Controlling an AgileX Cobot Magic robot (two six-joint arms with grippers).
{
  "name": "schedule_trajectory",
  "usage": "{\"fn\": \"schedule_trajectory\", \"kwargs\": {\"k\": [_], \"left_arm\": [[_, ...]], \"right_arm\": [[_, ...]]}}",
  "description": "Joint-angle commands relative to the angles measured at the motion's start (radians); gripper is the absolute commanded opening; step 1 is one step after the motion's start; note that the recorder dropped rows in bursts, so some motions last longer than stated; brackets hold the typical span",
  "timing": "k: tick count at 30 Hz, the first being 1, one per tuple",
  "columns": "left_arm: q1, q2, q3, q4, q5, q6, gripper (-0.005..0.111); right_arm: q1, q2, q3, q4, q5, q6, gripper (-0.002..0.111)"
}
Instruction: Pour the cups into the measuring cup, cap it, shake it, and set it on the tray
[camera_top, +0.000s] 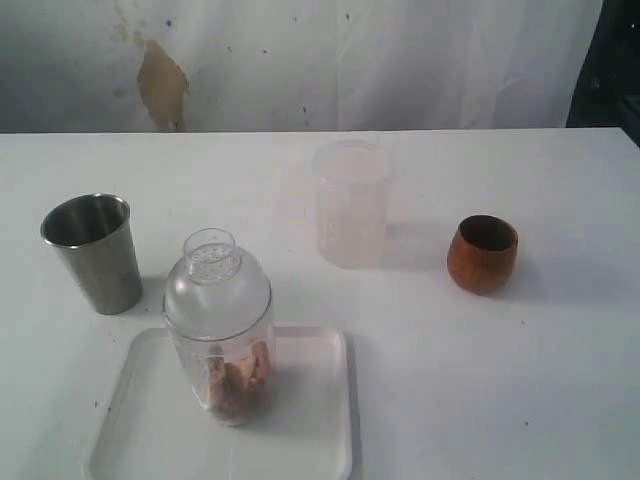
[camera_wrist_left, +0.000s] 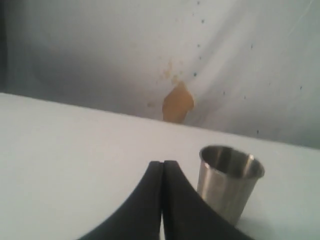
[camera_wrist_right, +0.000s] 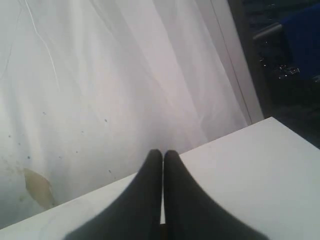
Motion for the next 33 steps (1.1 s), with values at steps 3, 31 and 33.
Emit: {"fn": "schedule_trajectory", "kwargs": {"k": [3,31,33], "left_arm": [[-0.003,-0.010,0.006,0.024,0.123,0.055,0.000],[-0.109,-0.010,0.006,0.031,0.123,0.103,0.000],[-0.109,-0.010,0.006,0.031,0.123,0.103,0.000]], "right_arm": [[0.002,-0.011,-0.007,-0.009,-0.002,-0.012,0.000],[0.002,-0.011,-0.007,-0.011,0.013,-0.018,0.000],[0.002,-0.014,-0.007,-0.019,0.027,-0.021,0.000]]}}
